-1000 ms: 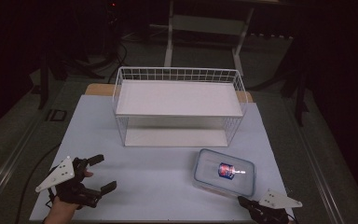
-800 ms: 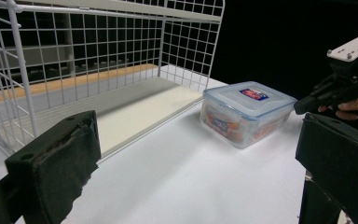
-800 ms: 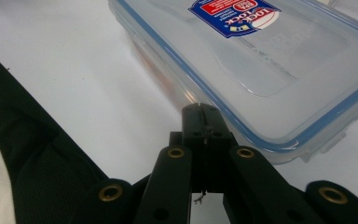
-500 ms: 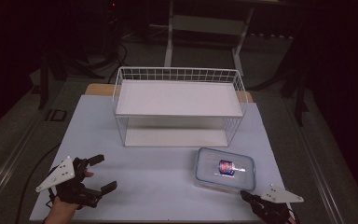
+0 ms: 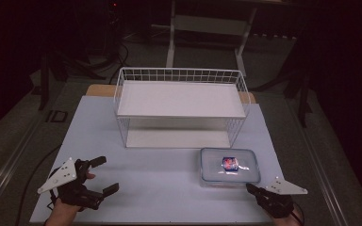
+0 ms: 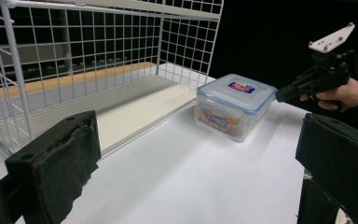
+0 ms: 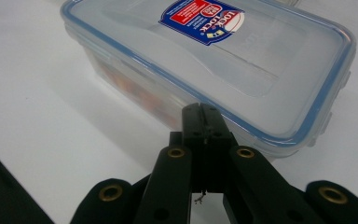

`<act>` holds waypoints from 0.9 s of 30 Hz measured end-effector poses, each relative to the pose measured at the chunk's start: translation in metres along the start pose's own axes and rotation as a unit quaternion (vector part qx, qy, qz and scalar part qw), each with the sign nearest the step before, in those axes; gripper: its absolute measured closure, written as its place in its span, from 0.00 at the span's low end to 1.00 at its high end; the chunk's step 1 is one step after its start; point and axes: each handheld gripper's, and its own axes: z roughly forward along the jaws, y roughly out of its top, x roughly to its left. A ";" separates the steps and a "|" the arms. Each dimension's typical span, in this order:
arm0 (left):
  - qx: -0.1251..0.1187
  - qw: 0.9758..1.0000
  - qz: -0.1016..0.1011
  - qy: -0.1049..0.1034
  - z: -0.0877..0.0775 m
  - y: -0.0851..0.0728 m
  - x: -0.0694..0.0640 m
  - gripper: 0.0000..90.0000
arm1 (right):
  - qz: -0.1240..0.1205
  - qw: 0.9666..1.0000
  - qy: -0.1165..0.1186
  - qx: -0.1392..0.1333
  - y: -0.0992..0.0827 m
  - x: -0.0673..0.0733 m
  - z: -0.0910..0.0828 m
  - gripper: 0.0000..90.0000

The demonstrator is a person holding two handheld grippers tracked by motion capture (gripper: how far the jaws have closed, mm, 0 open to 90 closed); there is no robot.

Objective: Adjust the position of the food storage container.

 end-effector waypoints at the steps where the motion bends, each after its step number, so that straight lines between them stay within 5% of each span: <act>1: 0.000 1.000 0.000 0.000 0.000 0.000 0.000 0.00 | 0.000 1.000 0.000 0.000 0.000 0.000 0.000 1.00; 10: 0.000 1.000 0.000 -0.001 0.000 0.000 0.000 0.00 | -0.005 1.000 -0.015 -0.016 0.008 -0.005 -0.004 1.00; 20: 0.002 1.000 0.001 -0.001 0.000 0.000 -0.001 0.00 | 0.026 0.996 -0.085 -0.017 0.015 -0.053 -0.001 1.00; 27: 0.003 1.000 -0.002 -0.001 0.000 0.000 0.000 0.00 | 0.042 0.995 -0.094 0.001 0.013 -0.072 0.017 1.00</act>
